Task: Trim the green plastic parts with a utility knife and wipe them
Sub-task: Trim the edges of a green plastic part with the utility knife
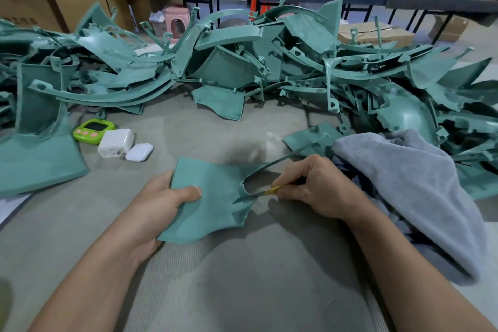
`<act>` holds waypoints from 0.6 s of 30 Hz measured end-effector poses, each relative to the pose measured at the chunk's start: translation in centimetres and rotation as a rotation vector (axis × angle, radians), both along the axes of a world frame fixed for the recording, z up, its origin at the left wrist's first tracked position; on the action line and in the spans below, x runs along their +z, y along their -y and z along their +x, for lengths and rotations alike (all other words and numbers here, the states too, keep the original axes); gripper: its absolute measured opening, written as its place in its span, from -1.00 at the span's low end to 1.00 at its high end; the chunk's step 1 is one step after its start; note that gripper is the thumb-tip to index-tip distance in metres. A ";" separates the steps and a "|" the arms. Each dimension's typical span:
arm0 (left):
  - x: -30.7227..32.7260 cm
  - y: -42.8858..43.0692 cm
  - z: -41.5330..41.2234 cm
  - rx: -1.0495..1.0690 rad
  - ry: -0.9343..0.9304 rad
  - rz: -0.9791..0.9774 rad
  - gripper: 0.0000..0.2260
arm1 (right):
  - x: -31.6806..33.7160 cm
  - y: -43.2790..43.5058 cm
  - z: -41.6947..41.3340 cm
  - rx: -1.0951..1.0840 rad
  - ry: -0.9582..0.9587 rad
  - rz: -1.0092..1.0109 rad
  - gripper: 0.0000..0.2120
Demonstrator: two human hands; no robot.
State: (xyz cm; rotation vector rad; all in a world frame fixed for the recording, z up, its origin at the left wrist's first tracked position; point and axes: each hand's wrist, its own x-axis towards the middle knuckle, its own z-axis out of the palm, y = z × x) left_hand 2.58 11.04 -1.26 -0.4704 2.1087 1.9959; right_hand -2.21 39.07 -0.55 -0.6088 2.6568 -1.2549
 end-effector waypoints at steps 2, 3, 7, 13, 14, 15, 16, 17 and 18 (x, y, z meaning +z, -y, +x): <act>0.1 0.0 0.1 -0.007 0.005 0.006 -0.85 | -0.1 -0.1 0.0 -0.002 -0.017 -0.004 -0.82; 0.2 0.0 0.1 -0.011 0.005 0.006 -0.85 | -0.2 0.1 0.0 -0.022 -0.038 -0.014 -0.83; 0.3 -0.1 0.1 -0.009 0.006 -0.005 -0.84 | -0.3 0.7 -0.5 -0.045 -0.022 -0.003 -0.82; 0.3 0.0 0.0 -0.043 0.011 -0.032 -0.82 | -0.9 0.8 -0.6 -0.115 -0.046 -0.006 -0.83; 0.3 0.1 0.0 -0.058 0.012 -0.032 -0.82 | -1.1 1.1 -0.5 -0.156 -0.060 -0.039 -0.85; 0.3 0.1 0.0 -0.071 0.015 -0.030 -0.82 | -1.1 1.2 -0.5 -0.184 -0.058 -0.075 -0.87; 0.2 0.1 0.1 -0.078 0.017 -0.028 -0.82 | -1.1 1.1 -0.6 -0.183 -0.042 -0.098 -0.87; 0.2 0.1 0.1 -0.078 0.016 -0.027 -0.82 | -0.9 0.8 -0.7 -0.146 -0.012 -0.100 -0.87; 0.2 0.1 0.1 -0.075 0.014 -0.028 -0.82 | -0.7 0.6 -0.7 -0.084 0.022 -0.087 -0.86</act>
